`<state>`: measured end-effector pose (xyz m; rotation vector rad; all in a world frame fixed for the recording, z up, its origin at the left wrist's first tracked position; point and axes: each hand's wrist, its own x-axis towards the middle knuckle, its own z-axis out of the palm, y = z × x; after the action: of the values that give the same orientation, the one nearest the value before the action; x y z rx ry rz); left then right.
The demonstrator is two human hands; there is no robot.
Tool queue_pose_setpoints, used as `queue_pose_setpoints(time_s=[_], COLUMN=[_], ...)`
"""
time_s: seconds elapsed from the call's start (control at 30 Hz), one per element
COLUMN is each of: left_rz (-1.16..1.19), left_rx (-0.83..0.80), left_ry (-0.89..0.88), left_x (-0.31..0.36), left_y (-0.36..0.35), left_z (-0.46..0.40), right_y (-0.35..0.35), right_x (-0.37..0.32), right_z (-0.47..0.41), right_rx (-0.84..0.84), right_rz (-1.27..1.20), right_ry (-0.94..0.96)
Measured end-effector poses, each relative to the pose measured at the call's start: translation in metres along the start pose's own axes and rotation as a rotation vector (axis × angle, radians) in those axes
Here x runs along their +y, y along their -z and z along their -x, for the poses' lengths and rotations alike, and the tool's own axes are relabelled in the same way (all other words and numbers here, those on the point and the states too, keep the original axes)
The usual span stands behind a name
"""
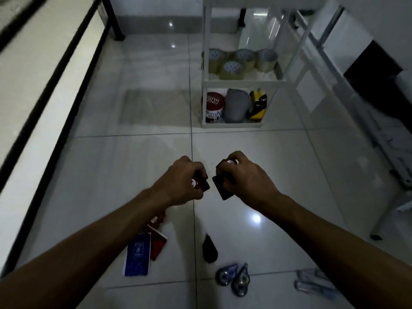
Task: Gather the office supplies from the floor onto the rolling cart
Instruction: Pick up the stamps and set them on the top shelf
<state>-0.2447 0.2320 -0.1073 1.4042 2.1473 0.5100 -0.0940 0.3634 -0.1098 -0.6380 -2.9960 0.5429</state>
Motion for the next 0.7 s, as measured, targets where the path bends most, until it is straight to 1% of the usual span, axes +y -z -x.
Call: queue_pose_setpoints(time_s=[0.13,0.23,0.43,0.57,0.7], left_rz=[-0.037,-0.051,-0.052,-0.028,-0.011], left_rx=[-0.046,-0.062,0.019,0.081,0.151], left_ry=[0.006,-0.006,-0.009,0.015,0.007], left_x=[0.063,0.12,0.235,0.285,0.311], left_y=[0.092,0.174,0.319,0.399,0.457], left_z=[0.001,0.002,0.005,0.006,0.003], right_y=[0.113,0.211,0.386,0.478,0.543], right_x=[-0.02,-0.033,-0.056,-0.07,-0.085], right_z=[-0.008,-0.013,-0.027,-0.036,-0.06], right_rx=[-0.048,-0.069,-0.032,-0.002,-0.013], right_rz=[0.024,0.037,0.048,0.043,0.06], right_ry=[0.04,0.057,0.047,0.037,0.061])
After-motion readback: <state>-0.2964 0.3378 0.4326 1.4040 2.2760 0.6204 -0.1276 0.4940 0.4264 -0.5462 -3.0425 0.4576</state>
